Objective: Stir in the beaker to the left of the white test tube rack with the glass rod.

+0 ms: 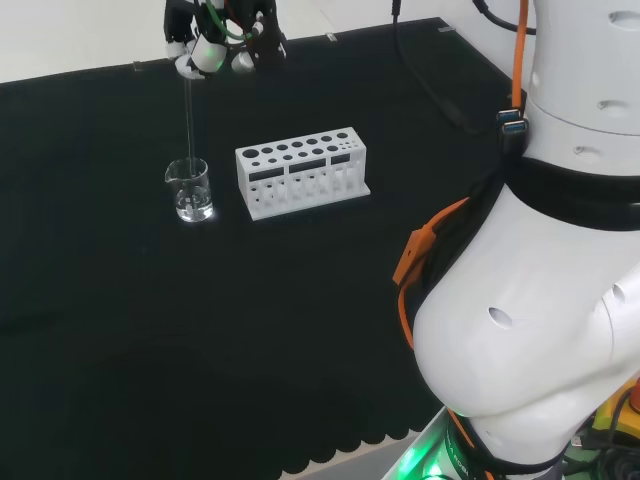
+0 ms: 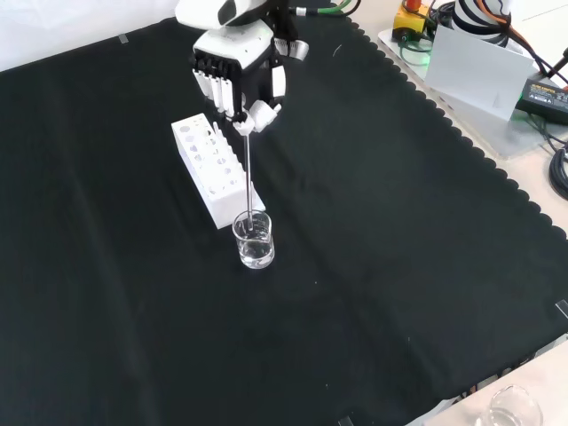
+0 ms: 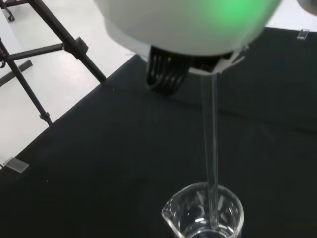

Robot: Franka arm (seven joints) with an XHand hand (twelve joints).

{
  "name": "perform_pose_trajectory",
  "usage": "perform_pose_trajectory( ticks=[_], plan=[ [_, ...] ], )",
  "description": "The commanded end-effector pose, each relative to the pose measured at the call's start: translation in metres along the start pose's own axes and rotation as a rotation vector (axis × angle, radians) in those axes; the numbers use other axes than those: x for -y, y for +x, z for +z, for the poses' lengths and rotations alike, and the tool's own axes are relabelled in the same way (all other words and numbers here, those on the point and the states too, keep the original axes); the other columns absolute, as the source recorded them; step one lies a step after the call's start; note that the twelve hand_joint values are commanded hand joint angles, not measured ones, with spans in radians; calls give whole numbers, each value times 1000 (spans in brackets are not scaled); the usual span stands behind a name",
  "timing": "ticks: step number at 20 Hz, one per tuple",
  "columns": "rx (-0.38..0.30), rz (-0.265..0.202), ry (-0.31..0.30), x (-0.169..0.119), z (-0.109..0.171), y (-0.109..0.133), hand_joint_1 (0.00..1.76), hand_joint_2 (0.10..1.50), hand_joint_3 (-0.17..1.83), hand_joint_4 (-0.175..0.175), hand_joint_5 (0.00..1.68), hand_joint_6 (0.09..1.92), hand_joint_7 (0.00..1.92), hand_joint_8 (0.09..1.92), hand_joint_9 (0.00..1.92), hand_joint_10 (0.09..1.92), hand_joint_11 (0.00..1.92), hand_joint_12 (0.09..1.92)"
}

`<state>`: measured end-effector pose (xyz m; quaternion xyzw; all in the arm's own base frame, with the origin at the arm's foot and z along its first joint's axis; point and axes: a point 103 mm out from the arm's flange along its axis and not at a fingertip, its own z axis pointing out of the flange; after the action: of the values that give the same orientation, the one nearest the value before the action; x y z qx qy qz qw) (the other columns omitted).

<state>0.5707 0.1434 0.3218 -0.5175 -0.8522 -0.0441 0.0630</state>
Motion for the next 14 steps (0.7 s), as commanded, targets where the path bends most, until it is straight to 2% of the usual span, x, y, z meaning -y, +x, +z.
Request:
perform_pose_trajectory(
  ticks=[1,8,14],
  plan=[
    [15,-12,34,1,17,2,1339,467,966,-175,1322,520,1407,815,1823,440,1708,560],
    [17,-22,67,2,29,6,1339,468,965,-175,1321,520,1405,818,1824,440,1708,560],
    [6,-43,88,-8,40,16,1339,470,962,-175,1320,519,1403,821,1825,440,1707,561]
  ],
)
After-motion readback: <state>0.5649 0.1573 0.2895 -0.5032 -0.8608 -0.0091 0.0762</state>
